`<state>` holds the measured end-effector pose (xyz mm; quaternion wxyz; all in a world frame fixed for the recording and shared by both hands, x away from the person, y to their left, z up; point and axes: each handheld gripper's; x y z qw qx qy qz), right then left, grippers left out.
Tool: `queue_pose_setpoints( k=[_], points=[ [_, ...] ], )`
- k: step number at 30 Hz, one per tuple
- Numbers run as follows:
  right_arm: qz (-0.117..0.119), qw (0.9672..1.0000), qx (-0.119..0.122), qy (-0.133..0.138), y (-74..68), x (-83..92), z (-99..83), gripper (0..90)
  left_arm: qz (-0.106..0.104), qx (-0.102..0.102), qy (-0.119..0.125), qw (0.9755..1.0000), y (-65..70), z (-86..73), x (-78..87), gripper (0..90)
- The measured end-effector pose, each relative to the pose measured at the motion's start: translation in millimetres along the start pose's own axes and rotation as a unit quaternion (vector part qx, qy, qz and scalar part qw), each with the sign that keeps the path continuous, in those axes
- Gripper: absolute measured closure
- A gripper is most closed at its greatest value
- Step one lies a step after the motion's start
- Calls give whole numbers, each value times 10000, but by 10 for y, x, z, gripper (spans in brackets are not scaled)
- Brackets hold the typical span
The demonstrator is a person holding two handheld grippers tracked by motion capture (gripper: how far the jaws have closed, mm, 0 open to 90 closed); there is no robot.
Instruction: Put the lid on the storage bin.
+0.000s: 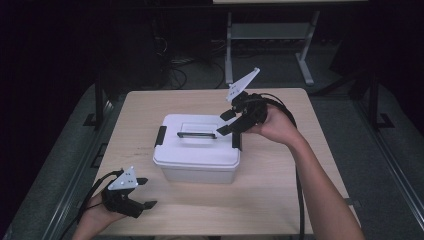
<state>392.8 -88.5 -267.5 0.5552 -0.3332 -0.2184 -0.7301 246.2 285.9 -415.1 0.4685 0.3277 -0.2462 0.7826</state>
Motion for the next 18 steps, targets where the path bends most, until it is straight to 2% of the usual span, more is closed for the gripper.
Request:
queue_pose_setpoints(
  k=[7,18],
  points=[
    [-81,9999,-66,-54,9,49,-53,395,-9,-29,-48,10000,6,1,-10,204],
    [-214,9997,-143,2,19,152,-152,350,-28,-18,-34,10000,13,7,-22,203]
  ],
)
Point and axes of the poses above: each handheld gripper's, and its own axes: x roughly backward along the jaws, z roughly out of its top, y roughly to its right, and after that the axes turned 4 degrees about -x, right-handed
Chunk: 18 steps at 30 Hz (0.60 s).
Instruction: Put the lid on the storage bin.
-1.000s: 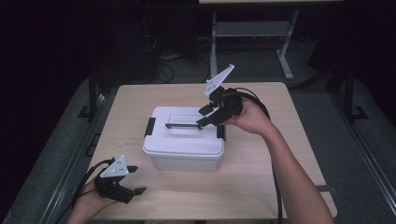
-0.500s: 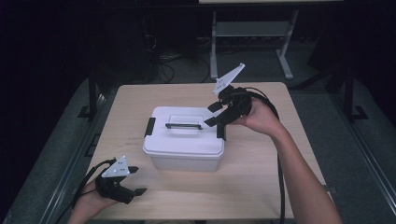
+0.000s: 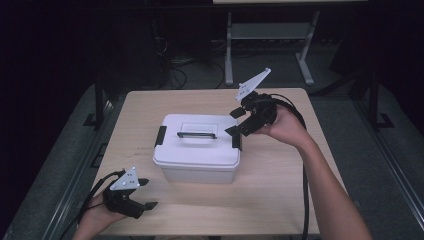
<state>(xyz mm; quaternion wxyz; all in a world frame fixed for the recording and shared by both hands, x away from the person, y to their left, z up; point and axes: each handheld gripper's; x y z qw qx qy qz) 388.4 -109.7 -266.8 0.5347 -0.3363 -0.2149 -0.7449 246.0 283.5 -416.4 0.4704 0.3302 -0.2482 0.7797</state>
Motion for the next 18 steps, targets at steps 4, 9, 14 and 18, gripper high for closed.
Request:
queue_pose_setpoints(
  k=[4,9,14,18],
  points=[
    [-3,10000,-54,6,15,21,-49,345,18,7,-7,10000,0,0,5,203],
    [10,9999,-138,-14,41,55,-100,322,13,9,-23,10000,-4,-3,-3,203],
    [-4,9998,-184,11,53,79,-155,296,18,23,-27,10000,-3,-4,-4,198],
    [6,9996,-293,-18,58,91,-188,291,16,24,-22,10000,-3,-5,-5,197]
  ],
)
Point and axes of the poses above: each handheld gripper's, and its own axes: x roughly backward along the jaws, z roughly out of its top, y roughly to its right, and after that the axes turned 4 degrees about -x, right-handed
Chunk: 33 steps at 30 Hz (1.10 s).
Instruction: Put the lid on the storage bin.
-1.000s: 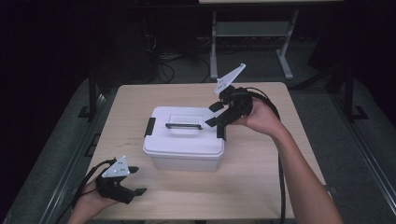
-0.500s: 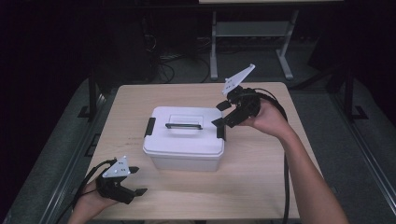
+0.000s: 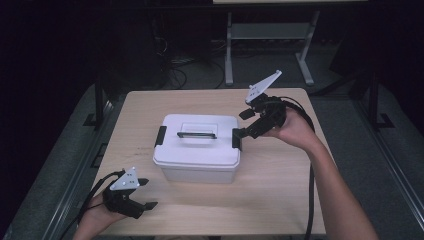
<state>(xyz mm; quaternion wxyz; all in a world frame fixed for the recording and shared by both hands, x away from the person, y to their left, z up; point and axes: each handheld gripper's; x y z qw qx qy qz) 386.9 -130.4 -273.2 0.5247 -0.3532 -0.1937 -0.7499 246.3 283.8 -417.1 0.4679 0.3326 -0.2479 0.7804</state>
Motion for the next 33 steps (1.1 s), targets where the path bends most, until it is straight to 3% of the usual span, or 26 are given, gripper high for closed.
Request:
queue_pose_setpoints(
  k=[33],
  points=[
    [-29,9996,-264,-27,73,97,-255,288,-10,70,17,10000,-20,-26,7,196]
  ],
)
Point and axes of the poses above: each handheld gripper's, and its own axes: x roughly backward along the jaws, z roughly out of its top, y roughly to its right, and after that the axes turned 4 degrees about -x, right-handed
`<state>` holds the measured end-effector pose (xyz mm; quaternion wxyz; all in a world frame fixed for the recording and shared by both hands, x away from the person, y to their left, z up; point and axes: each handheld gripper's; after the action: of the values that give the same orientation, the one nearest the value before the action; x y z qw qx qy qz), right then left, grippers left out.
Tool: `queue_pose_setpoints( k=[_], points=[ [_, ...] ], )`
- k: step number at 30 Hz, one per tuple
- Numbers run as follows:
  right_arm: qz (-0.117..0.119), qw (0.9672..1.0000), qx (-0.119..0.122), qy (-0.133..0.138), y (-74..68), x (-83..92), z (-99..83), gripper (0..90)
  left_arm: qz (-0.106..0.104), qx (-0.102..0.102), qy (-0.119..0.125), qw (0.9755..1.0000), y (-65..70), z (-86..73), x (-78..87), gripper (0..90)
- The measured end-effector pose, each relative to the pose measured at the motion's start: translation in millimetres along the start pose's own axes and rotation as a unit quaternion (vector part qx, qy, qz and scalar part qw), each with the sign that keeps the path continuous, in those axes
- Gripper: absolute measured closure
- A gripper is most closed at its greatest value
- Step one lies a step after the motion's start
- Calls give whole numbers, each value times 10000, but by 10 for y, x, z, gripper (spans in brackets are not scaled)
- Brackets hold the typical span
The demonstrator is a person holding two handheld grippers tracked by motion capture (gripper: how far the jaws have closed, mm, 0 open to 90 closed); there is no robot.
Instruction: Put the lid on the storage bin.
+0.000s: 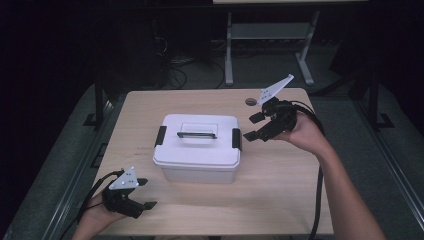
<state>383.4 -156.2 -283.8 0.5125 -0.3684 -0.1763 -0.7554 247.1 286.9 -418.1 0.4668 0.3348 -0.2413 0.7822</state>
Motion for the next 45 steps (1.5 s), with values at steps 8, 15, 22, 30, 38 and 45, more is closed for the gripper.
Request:
queue_pose_setpoints(
  k=[8,15,22,30,38,45],
  points=[
    [-10,10000,-82,-26,22,-2,-88,289,4,12,-5,10000,-1,-1,1,196],
    [-10,9999,-150,14,61,13,-165,288,9,11,-28,10000,-6,-5,3,196],
    [-40,9998,-198,21,80,31,-235,288,7,8,-35,10000,-6,-5,2,196],
    [-43,9996,-283,-16,108,29,-344,288,22,10,-28,10000,-11,-9,5,196],
    [-36,9994,-355,-18,124,15,-441,288,36,-13,-71,10000,-12,-9,-3,196],
    [-9,9992,-405,-25,134,-2,-511,288,37,-2,-66,10000,-14,-14,-2,196]
  ],
)
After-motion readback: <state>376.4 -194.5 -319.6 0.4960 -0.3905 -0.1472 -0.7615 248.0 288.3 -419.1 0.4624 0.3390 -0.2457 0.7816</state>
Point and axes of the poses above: each handheld gripper's, and its own axes: x roughly backward along the jaws, z roughly out of its top, y roughly to its right, and after that the axes turned 4 degrees about -x, right-handed
